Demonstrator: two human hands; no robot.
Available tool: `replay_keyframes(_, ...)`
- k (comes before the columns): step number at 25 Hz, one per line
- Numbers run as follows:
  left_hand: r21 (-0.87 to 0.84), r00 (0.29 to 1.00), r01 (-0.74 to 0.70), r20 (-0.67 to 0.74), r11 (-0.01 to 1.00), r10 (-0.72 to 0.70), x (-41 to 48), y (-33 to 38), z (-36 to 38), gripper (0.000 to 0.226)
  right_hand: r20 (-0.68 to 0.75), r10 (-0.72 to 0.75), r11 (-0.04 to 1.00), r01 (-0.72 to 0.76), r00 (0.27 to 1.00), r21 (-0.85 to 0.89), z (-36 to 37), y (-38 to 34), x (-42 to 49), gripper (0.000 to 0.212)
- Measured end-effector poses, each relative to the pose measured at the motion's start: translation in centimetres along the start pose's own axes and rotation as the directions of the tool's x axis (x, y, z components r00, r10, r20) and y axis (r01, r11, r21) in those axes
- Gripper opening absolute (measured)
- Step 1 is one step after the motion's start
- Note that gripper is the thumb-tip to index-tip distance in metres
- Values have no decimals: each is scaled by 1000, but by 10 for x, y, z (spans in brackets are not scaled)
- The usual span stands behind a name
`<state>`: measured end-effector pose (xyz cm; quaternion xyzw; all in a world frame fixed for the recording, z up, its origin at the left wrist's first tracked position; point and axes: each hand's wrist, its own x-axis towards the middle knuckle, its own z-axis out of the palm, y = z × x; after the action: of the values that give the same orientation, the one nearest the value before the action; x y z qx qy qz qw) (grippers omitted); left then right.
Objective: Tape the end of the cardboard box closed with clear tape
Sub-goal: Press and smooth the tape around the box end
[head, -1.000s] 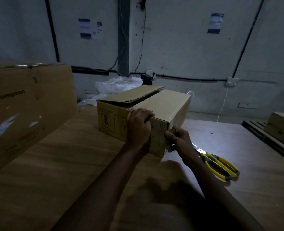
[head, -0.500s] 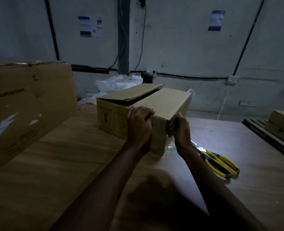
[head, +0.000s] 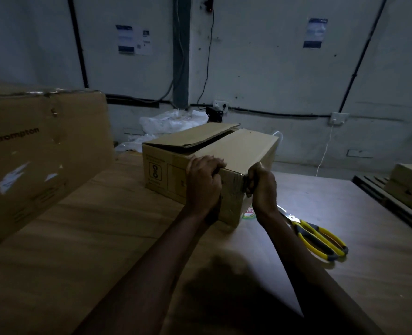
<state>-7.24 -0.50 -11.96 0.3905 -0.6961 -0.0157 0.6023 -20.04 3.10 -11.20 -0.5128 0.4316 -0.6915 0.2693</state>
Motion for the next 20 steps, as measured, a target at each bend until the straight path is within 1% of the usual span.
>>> replay_keyframes(3,11,1000,12,0,1000,-12,0,-1,2,36,2,54,997,-53,999,-56,-3,13,-5,35)
replay_keyframes(7,-2,1000,-25,-4,1000,25,0,-3,1,35,43,217,964,-207,975,-164,-21,36,-8,44)
replay_keyframes(8,-4,1000,-26,-9,1000,26,0,-3,1,35,24,233,959,-226,972,-170,-24,35,-7,46)
replay_keyframes(9,-6,1000,-26,-14,1000,25,1,-3,1,36,-14,216,964,-216,976,-153,-26,31,-6,47)
replay_keyframes(11,-11,1000,-21,-20,1000,21,1,-3,1,36,-76,126,990,-130,989,-54,-23,14,-1,47)
replay_keyframes(13,-9,1000,-19,-20,1000,19,1,-1,1,35,-59,74,997,-74,995,10,-14,4,3,45)
replay_keyframes(15,-8,1000,-16,-15,1000,16,1,-2,0,35,-11,90,995,-90,996,-53,-9,11,-1,46)
replay_keyframes(17,-20,1000,-11,-3,1000,11,-1,-5,0,34,42,99,981,-90,994,-174,-13,26,-8,45)
replay_keyframes(19,-37,1000,-14,-5,999,13,-1,-6,1,35,89,87,950,-56,992,-307,-21,34,-15,43)
replay_keyframes(20,-44,1000,-13,-9,999,12,-1,-5,0,35,94,41,936,-6,995,-352,-22,31,-16,44)
